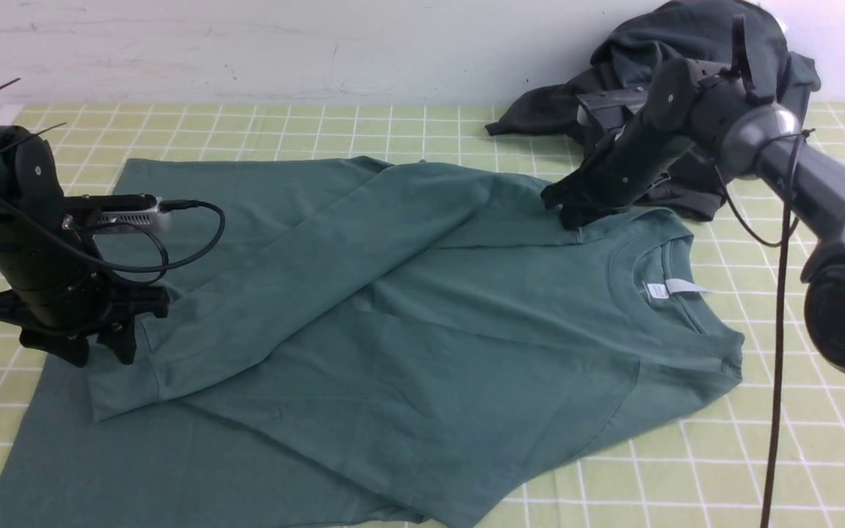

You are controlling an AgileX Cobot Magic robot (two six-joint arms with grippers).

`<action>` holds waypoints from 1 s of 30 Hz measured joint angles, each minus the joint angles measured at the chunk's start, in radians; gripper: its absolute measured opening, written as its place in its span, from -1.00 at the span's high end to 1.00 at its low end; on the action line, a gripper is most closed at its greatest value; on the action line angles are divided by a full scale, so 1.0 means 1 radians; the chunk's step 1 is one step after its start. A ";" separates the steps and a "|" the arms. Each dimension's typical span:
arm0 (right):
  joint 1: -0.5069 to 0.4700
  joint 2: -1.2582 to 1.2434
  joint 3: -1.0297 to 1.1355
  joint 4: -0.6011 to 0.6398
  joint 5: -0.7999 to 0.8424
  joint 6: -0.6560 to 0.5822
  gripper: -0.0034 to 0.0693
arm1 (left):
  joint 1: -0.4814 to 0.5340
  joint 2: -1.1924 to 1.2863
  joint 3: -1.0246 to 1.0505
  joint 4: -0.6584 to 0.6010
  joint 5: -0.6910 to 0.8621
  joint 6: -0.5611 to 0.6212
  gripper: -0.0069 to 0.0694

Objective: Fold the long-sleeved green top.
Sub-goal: Use the left arm to drag and drop the cuff onto the cuff closest to the left arm

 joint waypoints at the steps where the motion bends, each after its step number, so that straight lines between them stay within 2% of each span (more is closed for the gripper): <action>1: 0.001 -0.001 0.000 -0.003 0.002 -0.004 0.84 | 0.000 0.000 0.000 0.000 -0.002 0.000 0.08; 5: -0.001 -0.036 0.001 -0.079 0.024 -0.042 0.93 | 0.000 0.000 0.000 0.045 -0.101 0.000 0.63; 7: -0.009 -0.065 0.003 -0.097 0.024 -0.046 0.93 | 0.000 0.000 0.000 0.080 -0.154 0.000 0.76; 13: -0.030 -0.087 0.009 -0.078 0.024 -0.066 0.93 | 0.000 0.000 0.000 0.125 -0.198 -0.003 0.82; 17: -0.031 -0.087 0.041 -0.067 0.022 -0.084 0.87 | 0.000 0.000 -0.001 0.092 -0.163 0.006 0.68; 20: -0.033 -0.088 0.045 -0.067 0.020 -0.103 0.74 | 0.000 0.000 -0.002 0.051 -0.117 0.058 0.39; 21: -0.033 -0.088 0.045 -0.067 0.020 -0.103 0.73 | 0.000 0.000 -0.002 0.051 -0.115 0.058 0.37; 24: -0.035 -0.098 0.048 -0.067 0.021 -0.108 0.54 | 0.000 0.000 -0.002 0.031 -0.085 0.086 -0.02; 27: -0.037 -0.118 0.048 -0.059 0.023 -0.110 0.44 | 0.000 0.001 -0.002 0.018 -0.081 0.084 -0.16; 30: -0.039 -0.132 0.048 -0.059 0.023 -0.110 0.40 | 0.000 0.005 -0.002 0.014 -0.069 0.084 -0.10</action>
